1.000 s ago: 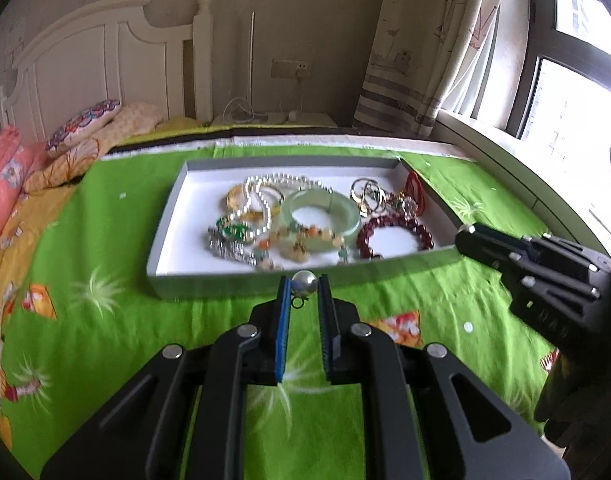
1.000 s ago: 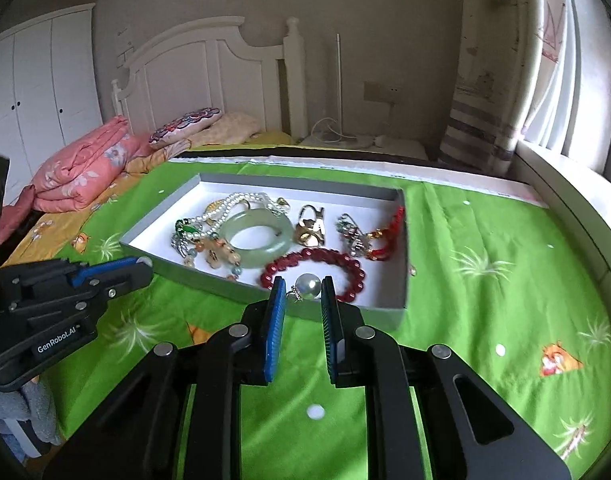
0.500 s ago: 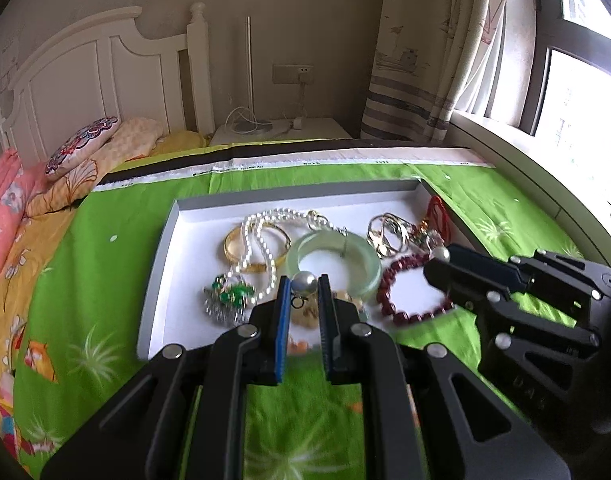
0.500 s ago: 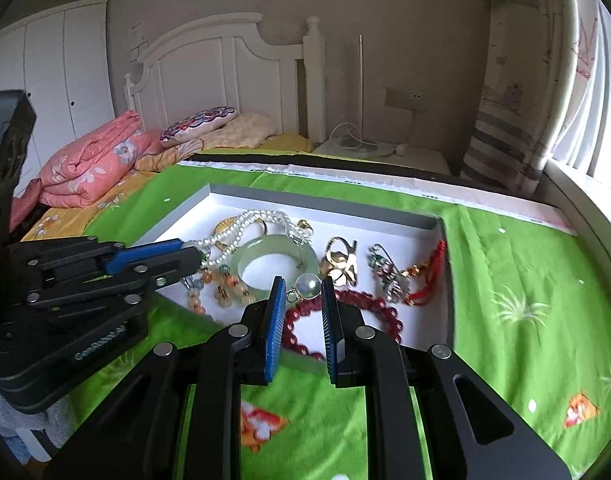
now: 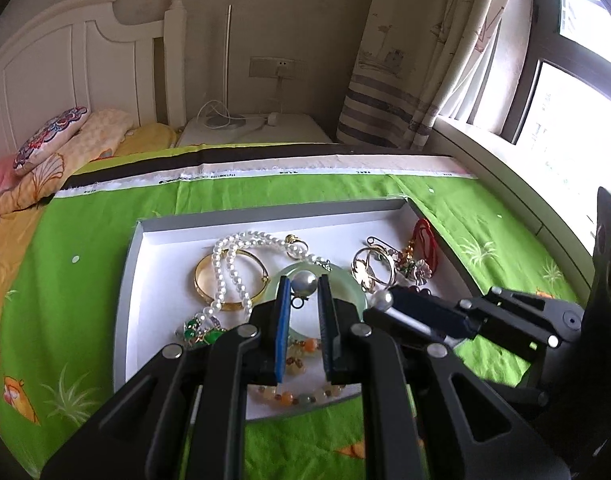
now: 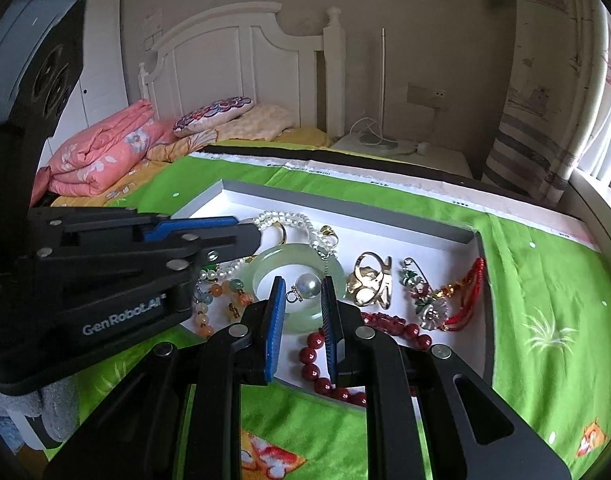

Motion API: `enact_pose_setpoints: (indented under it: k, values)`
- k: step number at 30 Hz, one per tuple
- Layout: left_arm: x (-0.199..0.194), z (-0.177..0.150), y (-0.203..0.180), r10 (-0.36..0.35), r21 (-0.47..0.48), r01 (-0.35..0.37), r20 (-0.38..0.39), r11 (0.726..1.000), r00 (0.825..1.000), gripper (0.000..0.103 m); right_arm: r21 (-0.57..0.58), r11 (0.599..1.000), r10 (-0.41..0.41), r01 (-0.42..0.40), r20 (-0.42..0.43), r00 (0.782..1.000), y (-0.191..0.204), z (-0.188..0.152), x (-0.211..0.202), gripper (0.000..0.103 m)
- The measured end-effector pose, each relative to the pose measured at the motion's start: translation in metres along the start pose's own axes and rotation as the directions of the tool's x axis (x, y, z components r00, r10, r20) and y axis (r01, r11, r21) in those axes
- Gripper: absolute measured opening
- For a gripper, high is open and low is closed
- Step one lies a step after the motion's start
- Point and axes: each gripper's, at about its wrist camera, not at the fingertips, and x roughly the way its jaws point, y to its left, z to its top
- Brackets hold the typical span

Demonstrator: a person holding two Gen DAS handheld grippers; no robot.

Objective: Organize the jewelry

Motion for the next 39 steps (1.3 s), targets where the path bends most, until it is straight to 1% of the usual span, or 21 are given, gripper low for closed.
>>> enact_pose_setpoints:
  k: [4, 10, 11, 12, 13, 14, 15, 17, 18, 19, 20, 21, 23, 24, 25, 27, 28, 32, 33, 35, 39]
  values:
    - [0.007, 0.007, 0.001, -0.021, -0.023, 0.021, -0.012, 1.000, 1.000, 0.013, -0.007, 1.000, 0.003, -0.003, -0.013, 1.000, 0.003, 0.002, 0.007, 0.013]
    - [0.014, 0.011, -0.003, -0.025, -0.001, 0.025, -0.017, 1.000, 1.000, 0.014, 0.007, 1.000, 0.024, -0.024, -0.002, 1.000, 0.000, 0.004, 0.008, 0.014]
    - [0.013, 0.011, -0.001, -0.021, -0.006, 0.021, -0.013, 1.000, 1.000, 0.019, 0.015, 0.999, 0.035, -0.035, -0.004, 0.999, -0.002, 0.004, 0.007, 0.014]
    - [0.012, 0.011, 0.002, -0.016, -0.019, 0.016, -0.004, 1.000, 1.000, 0.034, 0.021, 0.999, 0.039, -0.038, -0.005, 0.999, -0.003, 0.003, 0.006, 0.014]
    - [0.009, 0.011, 0.004, -0.011, -0.029, 0.012, 0.008, 1.000, 1.000, 0.044, 0.027, 0.999, 0.023, -0.023, -0.001, 1.000, -0.006, 0.002, 0.003, 0.015]
    - [0.005, 0.011, 0.008, 0.001, -0.042, 0.000, 0.032, 0.999, 0.999, 0.065, 0.035, 0.999, 0.012, -0.012, 0.005, 1.000, -0.008, 0.001, 0.000, 0.015]
    - [-0.002, 0.010, 0.011, 0.023, -0.053, -0.019, 0.068, 0.998, 0.997, 0.077, 0.048, 0.999, 0.004, -0.004, 0.016, 1.000, -0.011, 0.001, -0.005, 0.015]
    - [-0.022, 0.010, 0.016, 0.080, -0.057, -0.072, 0.162, 0.996, 0.983, 0.085, 0.092, 0.996, -0.023, 0.018, 0.052, 0.998, -0.020, -0.002, -0.020, 0.016]
    - [-0.032, 0.009, 0.018, 0.104, -0.053, -0.096, 0.196, 0.994, 0.975, 0.094, 0.117, 0.993, -0.042, 0.033, 0.076, 0.996, -0.026, -0.003, -0.030, 0.016]
    - [-0.040, 0.009, 0.018, 0.126, -0.051, -0.118, 0.220, 0.992, 0.967, 0.098, 0.142, 0.989, -0.062, 0.048, 0.099, 0.993, -0.032, -0.006, -0.039, 0.016]
    - [-0.050, 0.008, 0.019, 0.155, -0.049, -0.147, 0.259, 0.988, 0.953, 0.101, 0.159, 0.985, -0.078, 0.059, 0.115, 0.990, -0.036, -0.008, -0.046, 0.018]
    - [-0.063, 0.004, 0.019, 0.186, -0.047, -0.180, 0.316, 0.983, 0.930, 0.101, 0.179, 0.982, -0.091, 0.066, 0.132, 0.987, -0.041, -0.010, -0.055, 0.021]
    - [-0.078, -0.002, 0.019, 0.216, -0.053, -0.212, 0.375, 0.976, 0.902, 0.101, 0.211, 0.975, -0.100, 0.067, 0.153, 0.983, -0.048, -0.017, -0.067, 0.023]
    - [-0.084, -0.007, 0.018, 0.236, -0.071, -0.227, 0.393, 0.971, 0.889, 0.101, 0.215, 0.974, -0.106, 0.072, 0.153, 0.983, -0.049, -0.020, -0.071, 0.032]
    - [-0.088, -0.010, 0.018, 0.255, -0.092, -0.239, 0.397, 0.967, 0.881, 0.101, 0.214, 0.973, -0.115, 0.081, 0.149, 0.982, -0.049, -0.023, -0.073, 0.057]
    - [-0.089, -0.020, 0.019, 0.293, -0.143, -0.257, 0.394, 0.956, 0.871, 0.101, 0.213, 0.969, -0.163, 0.123, 0.181, 0.970, -0.046, -0.030, -0.082, 0.099]
    - [-0.089, -0.023, 0.019, 0.296, -0.154, -0.255, 0.389, 0.955, 0.872, 0.101, 0.214, 0.968, -0.175, 0.130, 0.207, 0.962, -0.046, -0.033, -0.085, 0.099]
    - [-0.073, -0.037, 0.014, 0.267, -0.174, -0.221, 0.318, 0.960, 0.910, 0.101, 0.202, 0.969, -0.188, 0.144, 0.216, 0.958, -0.039, -0.033, -0.087, 0.099]
    - [-0.067, -0.040, 0.011, 0.278, -0.172, -0.235, 0.295, 0.957, 0.914, 0.101, 0.191, 0.970, -0.190, 0.150, 0.209, 0.959, -0.037, -0.033, -0.084, 0.099]
    - [-0.062, -0.045, 0.005, 0.298, -0.153, -0.264, 0.273, 0.952, 0.915, 0.101, 0.176, 0.971, -0.194, 0.160, 0.202, 0.960, -0.032, -0.033, -0.081, 0.099]
    - [-0.052, -0.055, 0.001, 0.251, -0.113, -0.230, 0.243, 0.967, 0.937, 0.101, 0.150, 0.973, -0.197, 0.173, 0.161, 0.967, -0.024, -0.035, -0.070, 0.099]
